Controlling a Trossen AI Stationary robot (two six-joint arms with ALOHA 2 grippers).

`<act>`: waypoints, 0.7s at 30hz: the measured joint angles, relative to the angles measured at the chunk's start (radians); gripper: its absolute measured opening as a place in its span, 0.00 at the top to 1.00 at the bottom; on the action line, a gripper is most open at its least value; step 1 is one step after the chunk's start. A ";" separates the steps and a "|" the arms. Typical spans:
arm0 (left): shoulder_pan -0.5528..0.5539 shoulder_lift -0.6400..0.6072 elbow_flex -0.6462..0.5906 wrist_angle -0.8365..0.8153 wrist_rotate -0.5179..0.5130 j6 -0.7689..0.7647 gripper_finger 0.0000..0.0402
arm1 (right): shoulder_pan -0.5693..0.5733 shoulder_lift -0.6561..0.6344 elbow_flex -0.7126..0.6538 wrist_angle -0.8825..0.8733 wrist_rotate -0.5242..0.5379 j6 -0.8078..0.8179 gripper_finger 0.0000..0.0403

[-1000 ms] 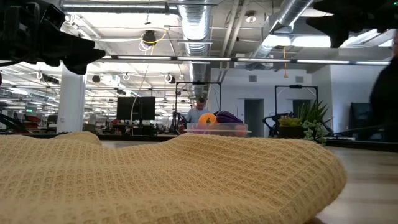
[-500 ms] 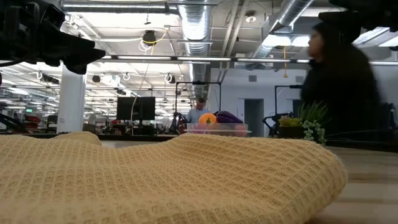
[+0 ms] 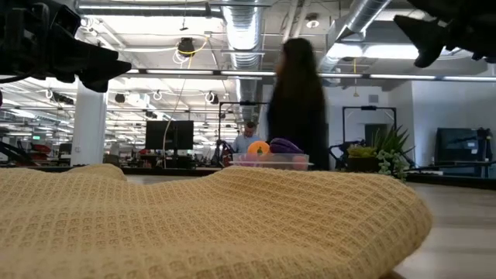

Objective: Pick and placing Produce into tupperware
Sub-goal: Return to Home Position

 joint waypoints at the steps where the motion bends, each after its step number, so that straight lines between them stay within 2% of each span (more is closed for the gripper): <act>1: 0.000 0.000 0.000 0.000 0.000 0.000 0.52 | 0.000 0.000 -0.011 0.035 0.002 0.001 0.37; 8: 0.000 0.000 0.000 0.000 0.000 0.004 0.52 | 0.001 0.009 -0.011 0.085 0.001 0.001 0.37; 14: 0.000 0.000 0.000 0.000 0.000 0.004 0.52 | 0.001 0.005 -0.012 0.059 0.000 -0.013 0.37; 21: 0.000 0.000 0.000 0.000 0.000 0.004 0.52 | 0.001 -0.001 -0.012 -0.146 0.019 0.057 0.37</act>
